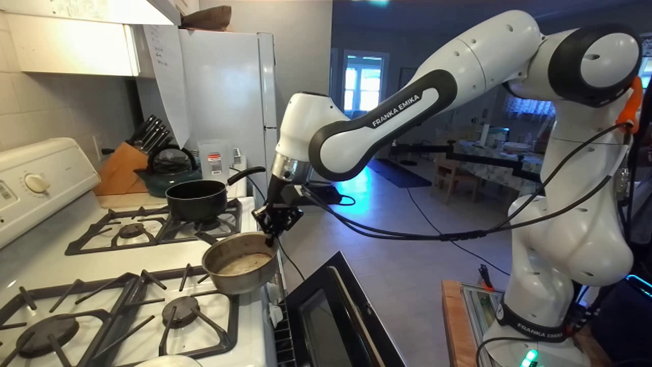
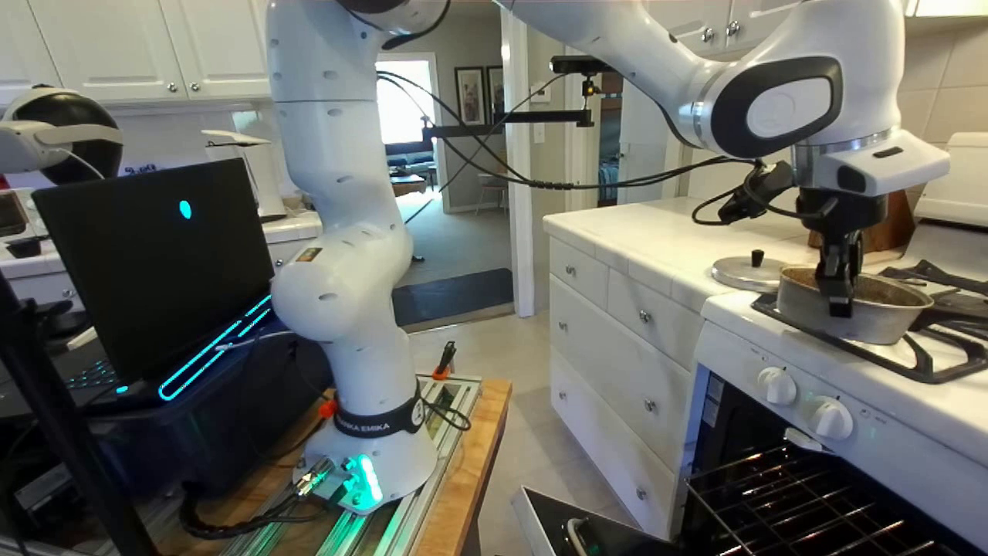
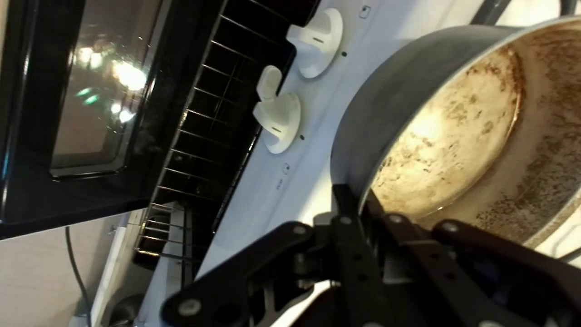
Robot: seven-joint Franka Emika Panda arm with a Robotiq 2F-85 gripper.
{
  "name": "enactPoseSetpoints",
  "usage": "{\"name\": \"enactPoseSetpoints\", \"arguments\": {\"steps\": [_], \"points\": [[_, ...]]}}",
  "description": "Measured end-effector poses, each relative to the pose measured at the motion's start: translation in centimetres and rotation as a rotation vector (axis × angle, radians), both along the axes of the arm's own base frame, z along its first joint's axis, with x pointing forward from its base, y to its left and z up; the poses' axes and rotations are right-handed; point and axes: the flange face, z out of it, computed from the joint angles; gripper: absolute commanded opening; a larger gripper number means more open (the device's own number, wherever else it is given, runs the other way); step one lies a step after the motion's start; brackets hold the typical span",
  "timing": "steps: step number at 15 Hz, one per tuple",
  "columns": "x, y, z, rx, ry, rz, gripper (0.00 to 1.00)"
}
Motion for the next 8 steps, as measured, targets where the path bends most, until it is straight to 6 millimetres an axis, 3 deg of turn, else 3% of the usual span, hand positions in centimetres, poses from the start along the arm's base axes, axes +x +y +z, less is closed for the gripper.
{"name": "enactPoseSetpoints", "arguments": {"steps": [8], "points": [[-5.9,-6.5,-0.6,0.027,0.027,-0.234,0.02]]}}
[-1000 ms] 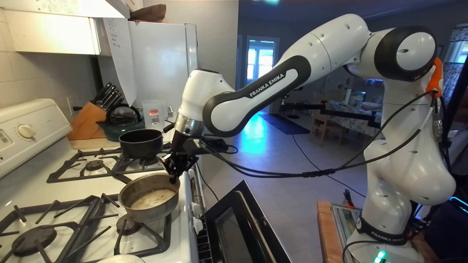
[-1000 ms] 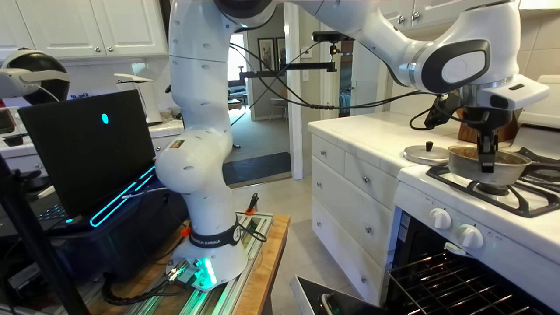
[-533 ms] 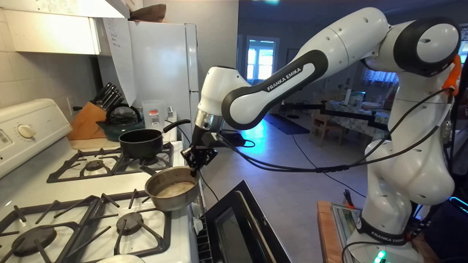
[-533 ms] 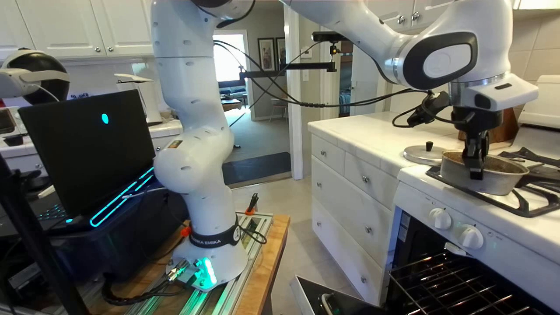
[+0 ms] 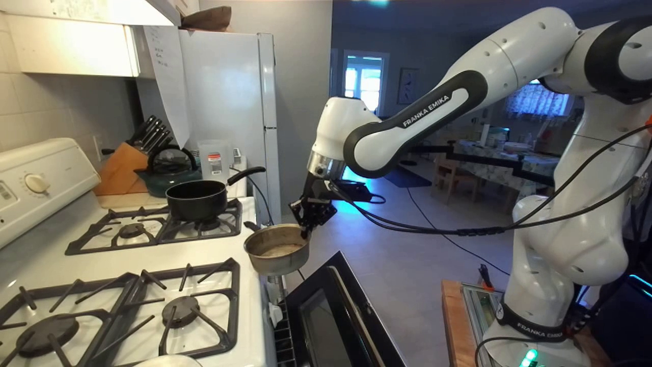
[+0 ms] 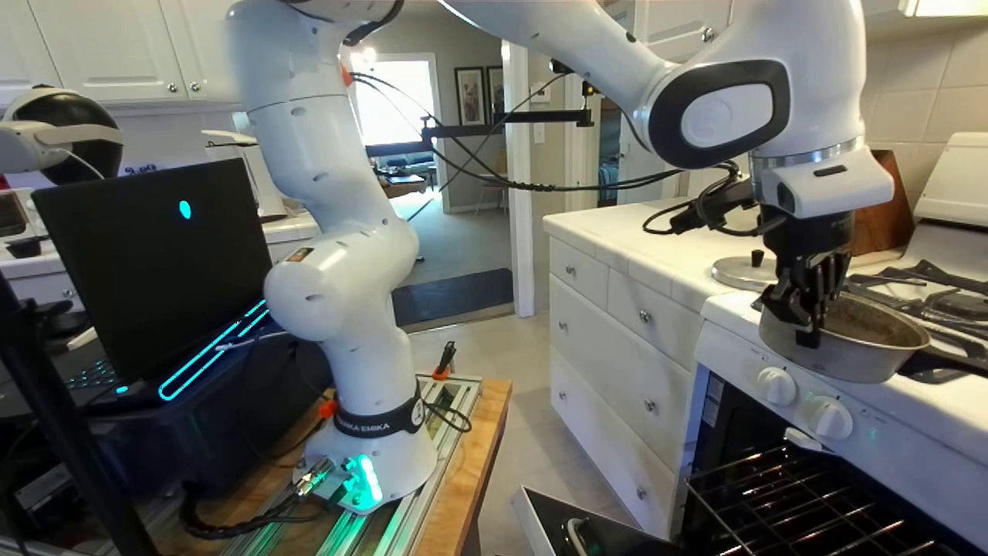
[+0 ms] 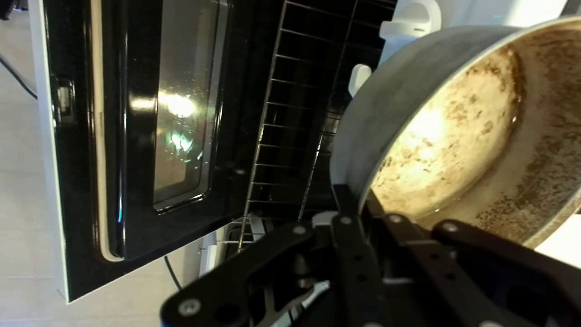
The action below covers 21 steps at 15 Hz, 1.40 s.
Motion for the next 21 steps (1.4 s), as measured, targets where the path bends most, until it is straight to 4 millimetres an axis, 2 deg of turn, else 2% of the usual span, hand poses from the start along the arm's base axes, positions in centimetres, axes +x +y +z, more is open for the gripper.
{"name": "enactPoseSetpoints", "arguments": {"steps": [5,10,15,21], "points": [[-3.4,-2.6,-1.6,0.012,0.011,-0.114,0.02],[-5.5,-4.5,-3.2,0.01,-0.019,-0.159,0.02],[-6.7,-6.0,-5.3,0.008,-0.035,-0.176,0.02],[-6.6,-7.4,-6.7,0.01,-0.002,-0.169,0.02]]}}
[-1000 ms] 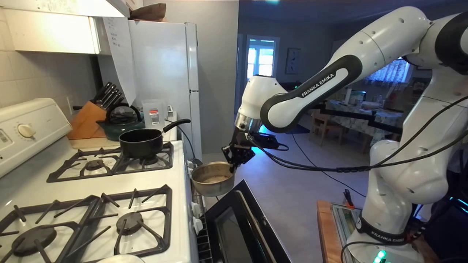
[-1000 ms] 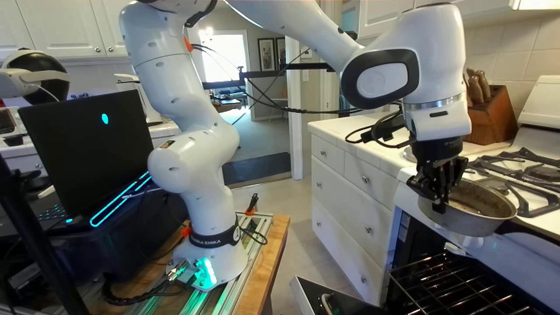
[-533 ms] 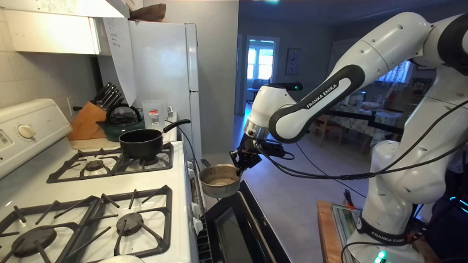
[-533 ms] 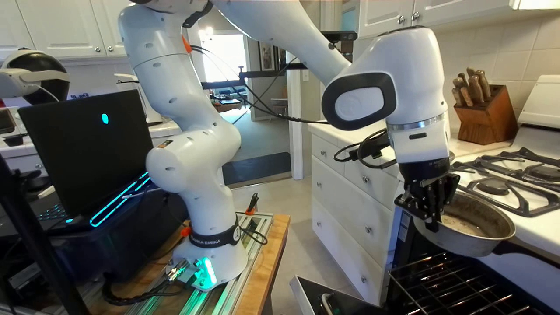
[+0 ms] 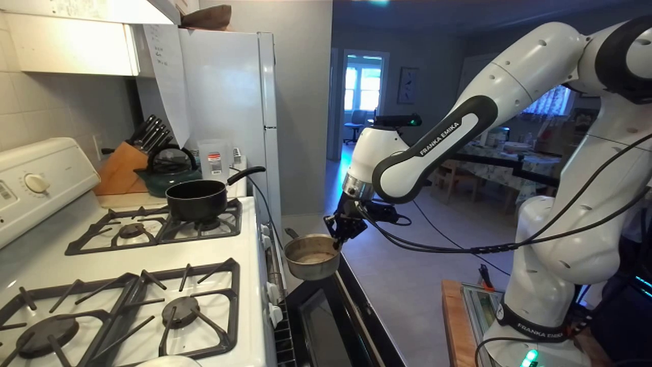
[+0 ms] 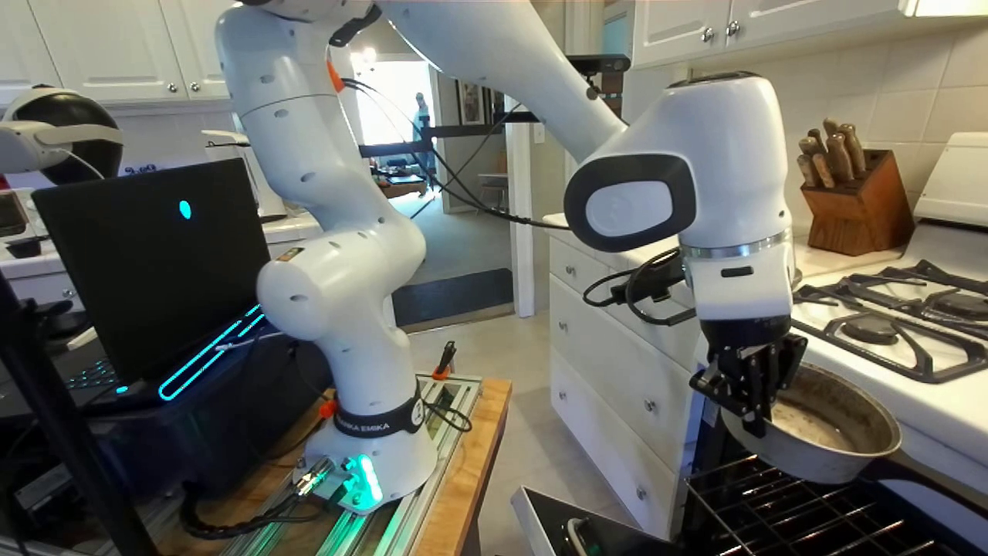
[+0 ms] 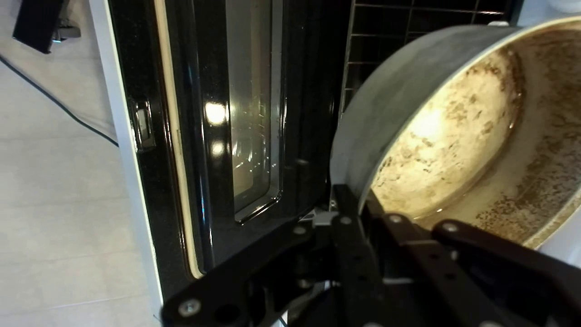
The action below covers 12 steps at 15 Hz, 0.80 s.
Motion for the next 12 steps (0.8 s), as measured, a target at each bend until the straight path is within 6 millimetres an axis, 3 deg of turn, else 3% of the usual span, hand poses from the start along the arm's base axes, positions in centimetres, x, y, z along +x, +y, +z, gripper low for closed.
{"name": "enactPoseSetpoints", "arguments": {"steps": [12], "points": [[4.0,-1.9,-4.3,-0.022,0.083,0.019,0.02]]}}
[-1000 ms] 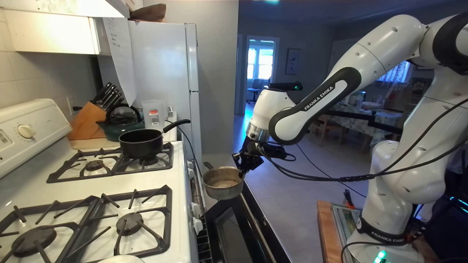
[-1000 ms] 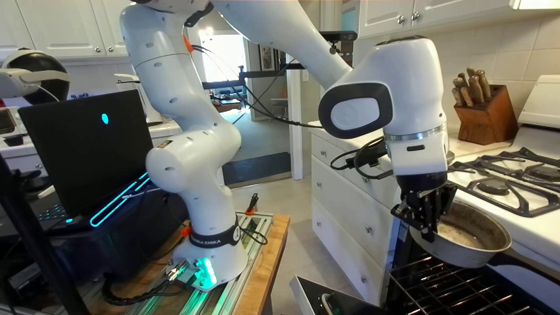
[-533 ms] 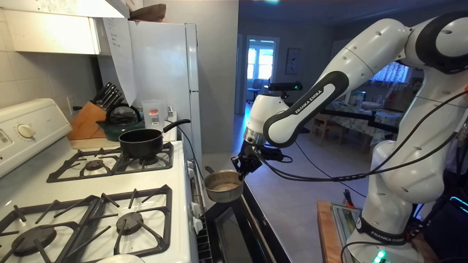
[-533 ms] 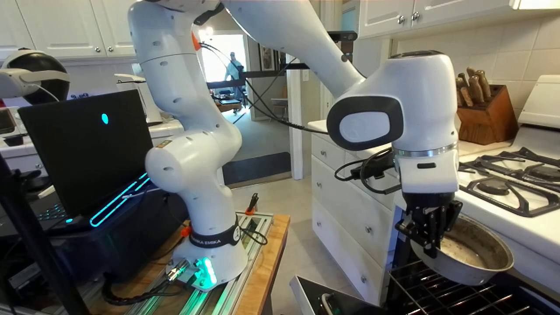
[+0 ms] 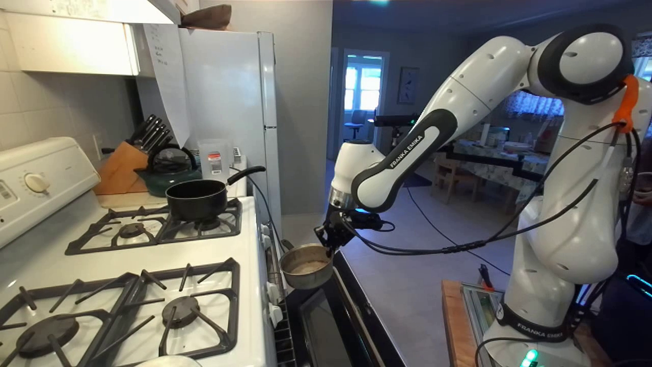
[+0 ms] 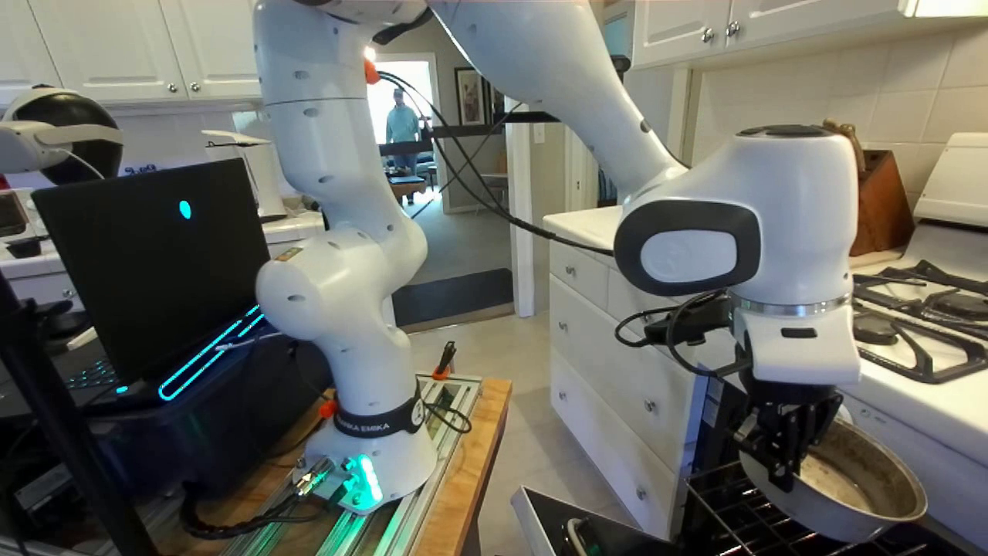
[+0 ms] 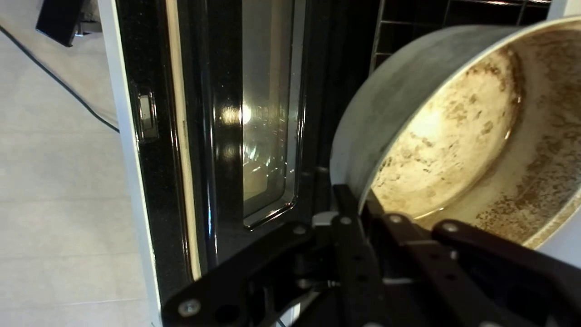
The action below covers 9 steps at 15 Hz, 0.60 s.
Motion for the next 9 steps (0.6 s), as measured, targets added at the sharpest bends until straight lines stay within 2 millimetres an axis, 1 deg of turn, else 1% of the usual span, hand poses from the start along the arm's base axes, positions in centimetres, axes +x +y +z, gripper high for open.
{"name": "enactPoseSetpoints", "arguments": {"steps": [9], "points": [[2.8,-2.2,-2.9,-0.075,0.052,0.056,0.02]]}}
